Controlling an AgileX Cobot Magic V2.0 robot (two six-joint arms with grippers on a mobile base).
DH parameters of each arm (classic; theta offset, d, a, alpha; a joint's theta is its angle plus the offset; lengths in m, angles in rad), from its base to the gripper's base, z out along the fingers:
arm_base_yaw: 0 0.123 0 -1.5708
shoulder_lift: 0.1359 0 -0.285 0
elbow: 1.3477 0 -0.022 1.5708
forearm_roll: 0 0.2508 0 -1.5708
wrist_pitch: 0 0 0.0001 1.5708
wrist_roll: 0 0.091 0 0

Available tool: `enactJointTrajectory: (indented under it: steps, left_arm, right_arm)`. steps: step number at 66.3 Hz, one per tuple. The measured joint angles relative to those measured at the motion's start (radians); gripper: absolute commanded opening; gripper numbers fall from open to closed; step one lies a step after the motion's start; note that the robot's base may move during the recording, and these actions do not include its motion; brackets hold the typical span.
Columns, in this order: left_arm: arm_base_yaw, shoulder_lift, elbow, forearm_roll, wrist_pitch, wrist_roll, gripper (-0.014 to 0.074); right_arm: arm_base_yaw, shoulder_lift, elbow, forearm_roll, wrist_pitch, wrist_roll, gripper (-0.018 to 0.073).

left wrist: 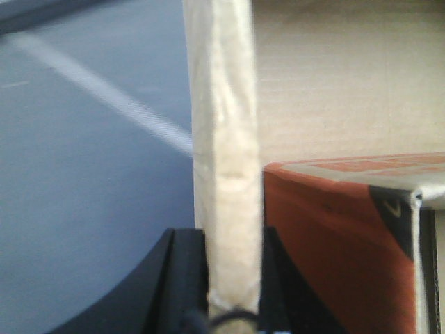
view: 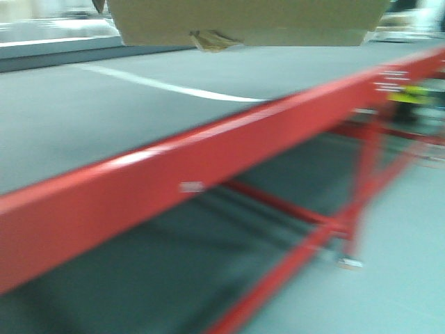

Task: Stack two boxes on right shelf middle
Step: 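Carry the held box stack while the base drives to the shelf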

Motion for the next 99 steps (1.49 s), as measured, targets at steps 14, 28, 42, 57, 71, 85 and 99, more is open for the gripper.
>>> enactJointTrajectory:
  steps: [14,28,42,57,71,85,99]
  left_arm:
    - [0.000,0.000,0.000,0.000,0.000,0.000,-0.0111]
    - [0.000,0.000,0.000,0.000,0.000,0.000,-0.0111]
    - [0.000,0.000,0.000,0.000,0.000,0.000,-0.0111]
    - [0.000,0.000,0.000,-0.002,0.000,0.000,-0.0111]
    - [0.000,0.000,0.000,-0.002,0.000,0.000,-0.0111]
    - [0.000,0.000,0.000,-0.002,0.000,0.000,-0.0111]
    - [0.000,0.000,0.000,-0.002,0.000,0.000,-0.0111]
  right_arm:
    - [0.000,0.000,0.000,0.000,0.000,0.000,-0.0163]
    - [-0.002,0.000,0.000,0.000,0.000,0.000,-0.0163]
    - [-0.002,0.000,0.000,0.000,0.000,0.000,-0.0163]
    - [-0.002,0.000,0.000,0.000,0.000,0.000,-0.0163]
    - [-0.002,0.000,0.000,0.000,0.000,0.000,-0.0163]
    - [-0.002,0.000,0.000,0.000,0.000,0.000,-0.0163]
    - [-0.002,0.000,0.000,0.000,0.000,0.000,-0.0163]
